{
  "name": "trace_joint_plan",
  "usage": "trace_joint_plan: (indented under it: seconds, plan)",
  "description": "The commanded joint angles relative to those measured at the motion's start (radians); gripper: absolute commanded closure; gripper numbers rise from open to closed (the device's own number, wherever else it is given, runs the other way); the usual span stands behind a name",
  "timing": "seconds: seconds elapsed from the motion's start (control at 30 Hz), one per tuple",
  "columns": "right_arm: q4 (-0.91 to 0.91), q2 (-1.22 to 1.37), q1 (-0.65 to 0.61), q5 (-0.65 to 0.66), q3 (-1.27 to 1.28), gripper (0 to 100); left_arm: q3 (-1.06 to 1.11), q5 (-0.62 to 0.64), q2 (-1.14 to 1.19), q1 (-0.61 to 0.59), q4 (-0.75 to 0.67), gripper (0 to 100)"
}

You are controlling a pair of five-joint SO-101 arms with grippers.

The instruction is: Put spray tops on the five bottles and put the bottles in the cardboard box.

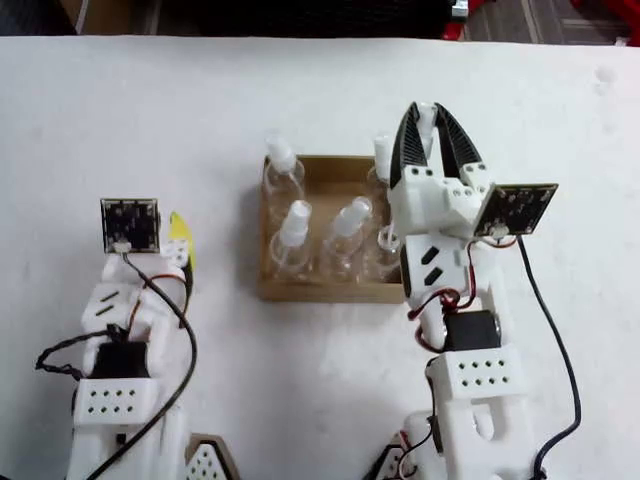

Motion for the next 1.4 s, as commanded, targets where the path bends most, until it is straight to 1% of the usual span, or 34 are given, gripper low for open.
trace_joint_plan:
  seconds: [0.0,0.07,0.2,0.27,0.8,0.87,0.93,1.07,1.13,1.37]
  plan:
    - [-0.027,-0.019,-0.008,-0.002,0.005,98.2,-0.011,0.006,-0.021,-0.002,-0.028,92]
    - [-0.070,-0.018,-0.008,-0.002,0.037,98.2,-0.011,0.006,-0.021,-0.002,-0.028,92]
    - [-0.236,-0.019,-0.008,-0.002,0.149,98.2,-0.011,0.006,-0.021,-0.002,-0.028,92]
    - [-0.291,-0.019,-0.008,-0.003,0.190,98.2,-0.011,0.006,-0.021,-0.002,-0.028,92]
    - [-0.318,-0.019,-0.010,0.008,0.321,98.2,-0.011,0.006,-0.021,-0.002,-0.028,92]
    - [-0.371,-0.019,-0.012,0.060,0.347,98.2,-0.011,0.006,-0.021,-0.002,-0.028,92]
    - [-0.473,-0.019,-0.039,0.104,0.397,98.2,-0.011,0.006,-0.021,-0.002,-0.028,92]
    - [-0.625,-0.019,-0.091,0.130,0.496,98.2,-0.011,0.006,-0.021,-0.002,-0.028,92]
    - [-0.651,-0.019,-0.094,0.130,0.514,98.2,-0.011,0.006,-0.021,-0.002,-0.028,92]
    - [-0.657,-0.019,-0.070,0.129,0.537,97.4,-0.011,0.006,-0.021,-0.002,-0.028,92]
